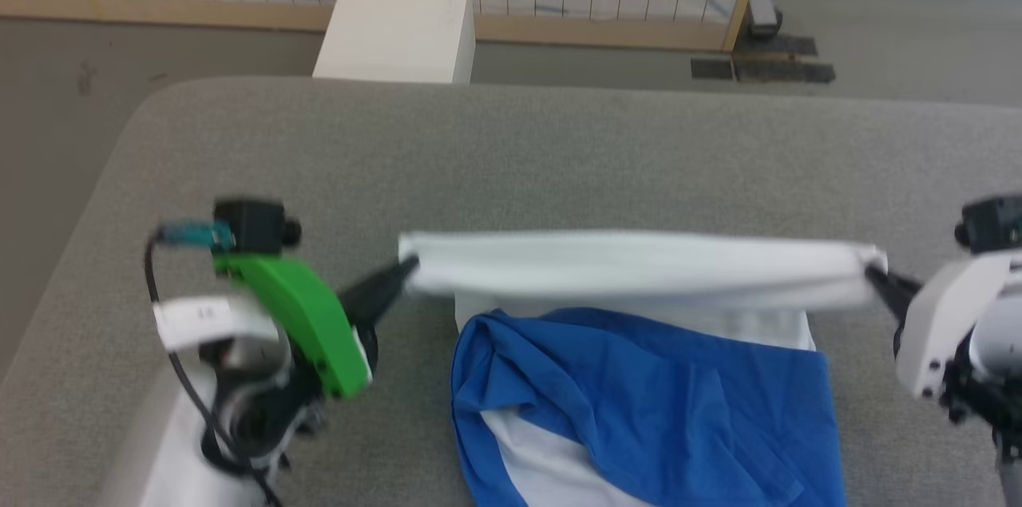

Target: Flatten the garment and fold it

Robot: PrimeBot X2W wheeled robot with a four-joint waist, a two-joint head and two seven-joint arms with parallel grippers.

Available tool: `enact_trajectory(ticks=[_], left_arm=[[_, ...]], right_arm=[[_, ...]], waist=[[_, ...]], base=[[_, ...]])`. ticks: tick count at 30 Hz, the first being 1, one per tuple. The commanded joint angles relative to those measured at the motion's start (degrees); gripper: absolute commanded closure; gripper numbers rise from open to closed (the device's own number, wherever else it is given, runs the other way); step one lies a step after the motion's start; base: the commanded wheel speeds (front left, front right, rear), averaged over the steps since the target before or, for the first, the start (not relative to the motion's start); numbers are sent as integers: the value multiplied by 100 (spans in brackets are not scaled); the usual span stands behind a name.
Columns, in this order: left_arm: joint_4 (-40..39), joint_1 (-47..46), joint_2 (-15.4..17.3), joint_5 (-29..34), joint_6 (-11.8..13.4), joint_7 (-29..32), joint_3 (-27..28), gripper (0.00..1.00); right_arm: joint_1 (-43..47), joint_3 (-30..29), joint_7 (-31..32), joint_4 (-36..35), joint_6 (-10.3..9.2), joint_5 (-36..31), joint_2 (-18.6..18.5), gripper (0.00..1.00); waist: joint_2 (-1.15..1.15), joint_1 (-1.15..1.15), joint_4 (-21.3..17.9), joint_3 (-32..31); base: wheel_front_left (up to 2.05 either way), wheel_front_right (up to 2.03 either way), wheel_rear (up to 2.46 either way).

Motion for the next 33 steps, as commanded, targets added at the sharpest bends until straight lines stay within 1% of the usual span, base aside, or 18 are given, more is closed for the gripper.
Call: enact_trajectory(ticks=[1, 4, 5, 14, 19, 24, 27, 30, 33], left_arm=[[-68, 316, -46, -104, 32, -74, -13, 100], [-139, 852, -137, -184, 55, -164, -82, 100], [-138, 1241, -188, -239, 72, -259, -104, 100], [-227, 2178, -259, -403, 193, -504, -21, 100], [-392, 2592, -333, -510, 354, -593, 51, 100], [-449, 2978, -131, -424, 681, -384, 52, 100], [-413, 3068, -21, -330, 831, -234, -9, 100], [-305, 3029, -29, -264, 902, -163, -100, 100], [-84, 2928, -49, -204, 900, -121, -193, 100]], right_arm=[[238, -107, 11, -87, -10, 1, 87, 100], [725, -306, 29, -225, -10, -26, 276, 100], [1154, -462, 43, -323, -10, -32, 446, 100], [2181, -662, 74, -504, -10, -109, 791, 100], [2451, -672, 52, -516, -10, -122, 908, 100], [2609, -657, 120, -537, -10, -199, 889, 100], [2660, -632, 131, -523, -10, -256, 861, 100], [2686, -590, 146, -453, -10, -301, 869, 100], [2685, -519, 195, -359, -10, -314, 888, 100]], waist=[[34, 1, 14, -294], [34, 1, 30, -329], [34, 1, 36, -365], [34, 1, -99, -434], [34, 1, -172, -458], [34, 1, -202, -460], [34, 1, -197, -453], [34, 1, -181, -441], [34, 1, -180, -421]], base=[[0, 0, 0], [0, 0, 0], [0, 0, 0], [0, 0, 0], [0, 0, 0], [0, 0, 0], [0, 0, 0], [0, 0, 0], [0, 0, 0]])
